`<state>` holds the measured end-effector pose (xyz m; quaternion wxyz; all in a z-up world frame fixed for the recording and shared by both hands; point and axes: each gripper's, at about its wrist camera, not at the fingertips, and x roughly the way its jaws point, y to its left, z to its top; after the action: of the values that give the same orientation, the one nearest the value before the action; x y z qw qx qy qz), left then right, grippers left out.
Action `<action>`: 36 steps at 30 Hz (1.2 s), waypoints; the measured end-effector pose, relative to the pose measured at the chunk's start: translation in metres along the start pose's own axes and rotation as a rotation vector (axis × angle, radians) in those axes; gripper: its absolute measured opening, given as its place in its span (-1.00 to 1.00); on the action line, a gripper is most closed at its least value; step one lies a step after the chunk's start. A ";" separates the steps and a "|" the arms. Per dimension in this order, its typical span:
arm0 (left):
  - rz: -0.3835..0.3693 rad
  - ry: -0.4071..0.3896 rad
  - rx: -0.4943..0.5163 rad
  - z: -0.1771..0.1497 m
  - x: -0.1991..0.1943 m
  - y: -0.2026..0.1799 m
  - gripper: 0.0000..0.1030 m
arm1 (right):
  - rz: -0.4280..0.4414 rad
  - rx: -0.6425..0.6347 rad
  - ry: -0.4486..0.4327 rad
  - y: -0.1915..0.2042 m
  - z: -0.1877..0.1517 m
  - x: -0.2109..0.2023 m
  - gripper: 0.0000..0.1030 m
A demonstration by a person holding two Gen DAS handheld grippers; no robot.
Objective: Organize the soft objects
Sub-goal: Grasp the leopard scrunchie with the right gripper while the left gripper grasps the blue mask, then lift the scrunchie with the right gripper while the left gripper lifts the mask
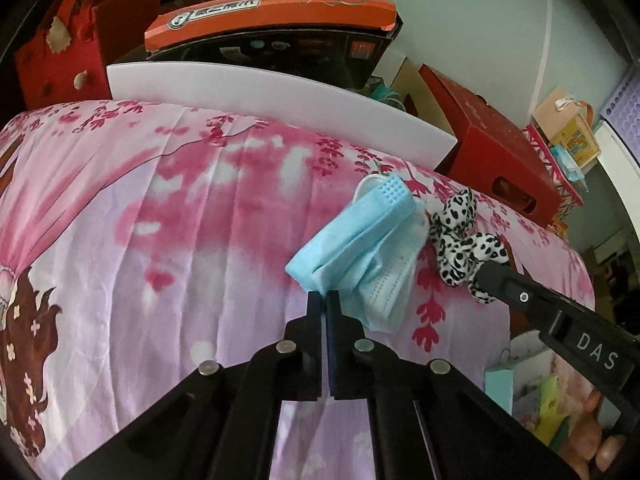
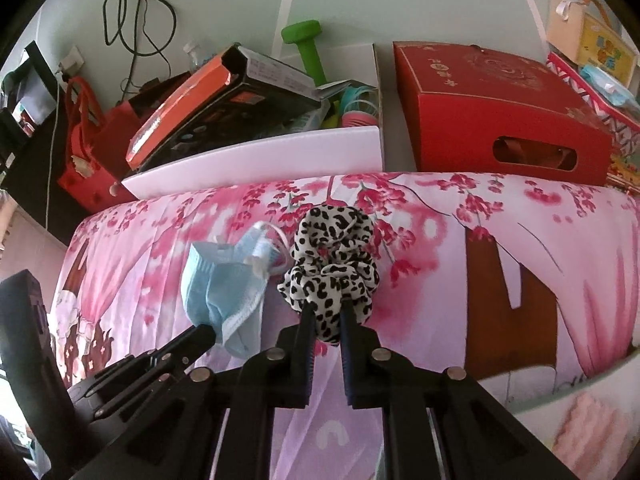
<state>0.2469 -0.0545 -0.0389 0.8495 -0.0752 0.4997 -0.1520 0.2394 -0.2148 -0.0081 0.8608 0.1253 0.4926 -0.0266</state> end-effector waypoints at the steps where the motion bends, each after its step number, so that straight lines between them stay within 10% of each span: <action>1: 0.001 -0.003 0.004 -0.001 -0.003 0.000 -0.98 | -0.003 -0.004 0.000 0.000 -0.001 -0.002 -0.77; 36: -0.129 -0.284 0.056 -0.083 -0.193 -0.017 -0.98 | 0.025 0.101 -0.259 0.007 -0.119 -0.178 -0.77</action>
<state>0.0839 -0.0037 0.0850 0.9018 -0.1041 0.3642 -0.2080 0.0489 -0.1929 0.0872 0.9100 0.1702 0.3738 -0.0564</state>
